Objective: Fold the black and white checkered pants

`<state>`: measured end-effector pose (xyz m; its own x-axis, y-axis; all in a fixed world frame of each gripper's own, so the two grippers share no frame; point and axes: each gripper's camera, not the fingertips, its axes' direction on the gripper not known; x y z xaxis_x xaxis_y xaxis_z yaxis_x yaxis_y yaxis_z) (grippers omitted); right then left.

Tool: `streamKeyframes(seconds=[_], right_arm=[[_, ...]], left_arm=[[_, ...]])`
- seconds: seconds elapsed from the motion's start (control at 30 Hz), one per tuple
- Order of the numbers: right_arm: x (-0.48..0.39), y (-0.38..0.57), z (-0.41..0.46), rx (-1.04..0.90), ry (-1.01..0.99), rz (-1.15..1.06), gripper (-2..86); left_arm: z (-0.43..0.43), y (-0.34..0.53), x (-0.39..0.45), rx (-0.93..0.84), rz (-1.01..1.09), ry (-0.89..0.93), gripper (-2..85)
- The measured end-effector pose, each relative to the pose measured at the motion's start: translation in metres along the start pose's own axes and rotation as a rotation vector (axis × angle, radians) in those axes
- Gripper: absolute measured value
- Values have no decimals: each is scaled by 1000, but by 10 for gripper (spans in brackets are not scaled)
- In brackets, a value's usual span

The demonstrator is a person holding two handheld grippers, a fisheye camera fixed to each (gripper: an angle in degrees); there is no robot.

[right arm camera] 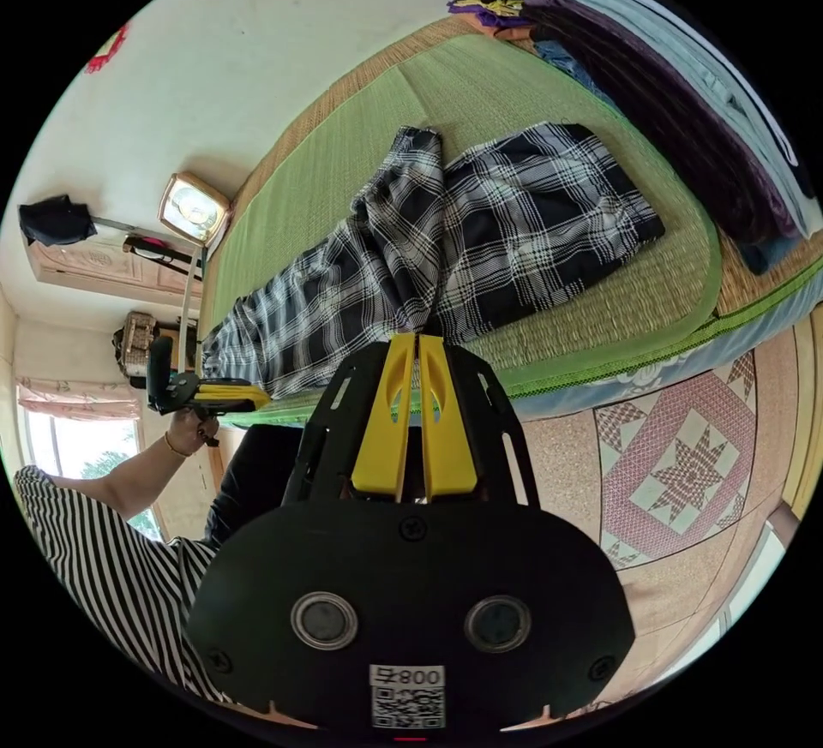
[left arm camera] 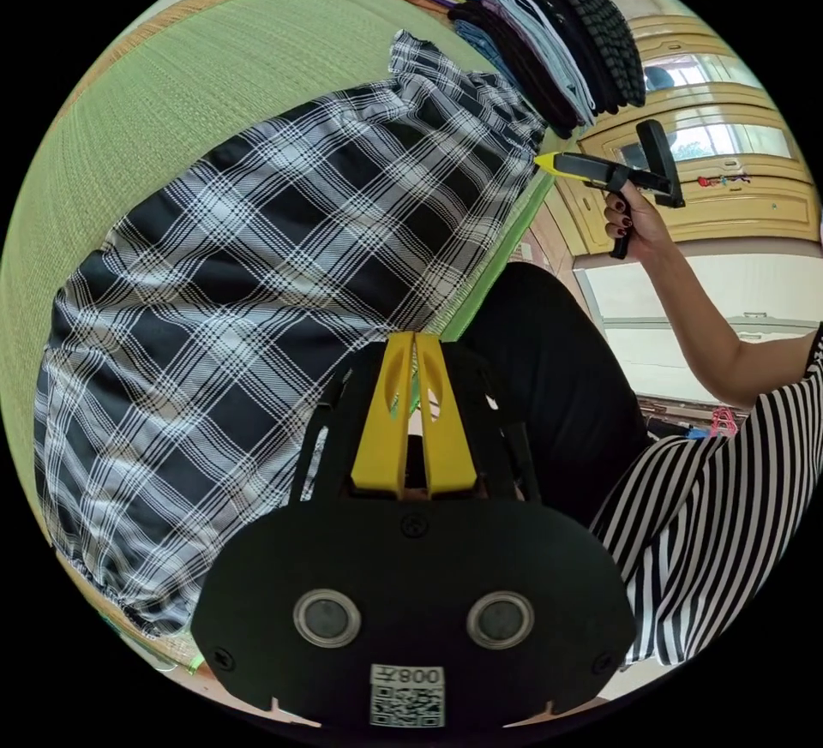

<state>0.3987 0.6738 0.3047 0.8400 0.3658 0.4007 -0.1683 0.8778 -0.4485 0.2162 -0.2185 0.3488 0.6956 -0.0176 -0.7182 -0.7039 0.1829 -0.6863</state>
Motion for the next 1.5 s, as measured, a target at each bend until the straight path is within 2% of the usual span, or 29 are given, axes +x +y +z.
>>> streamKeyframes(seconds=[0.2,0.33,0.43,0.53,0.67,0.87,0.97,1.3,1.5], right_arm=[[15,16,13,24,-52,18,12],[28,31,10,92,-118,68,29],[18,39,-3,156,-34,58,49],[-19,26,-12,216,51,-71,62],[-86,-18,15,191,169,-321,63],[-133,-53,81,105,350,-482,66],[-130,-53,100,59,362,-463,65],[-106,-38,96,109,331,-374,8],[-77,-11,52,245,185,-281,1]], left_arm=[[-19,-8,5,54,-51,83,25],[-48,-14,8,179,-86,163,41],[-64,-45,10,248,-61,172,55],[-70,-97,12,274,-3,165,63],[-68,-164,13,256,-2,148,64],[-78,-186,15,318,-37,183,57],[-78,-187,13,310,-52,188,55],[-85,-220,18,311,-57,200,44],[-94,-256,29,328,-26,226,50]])
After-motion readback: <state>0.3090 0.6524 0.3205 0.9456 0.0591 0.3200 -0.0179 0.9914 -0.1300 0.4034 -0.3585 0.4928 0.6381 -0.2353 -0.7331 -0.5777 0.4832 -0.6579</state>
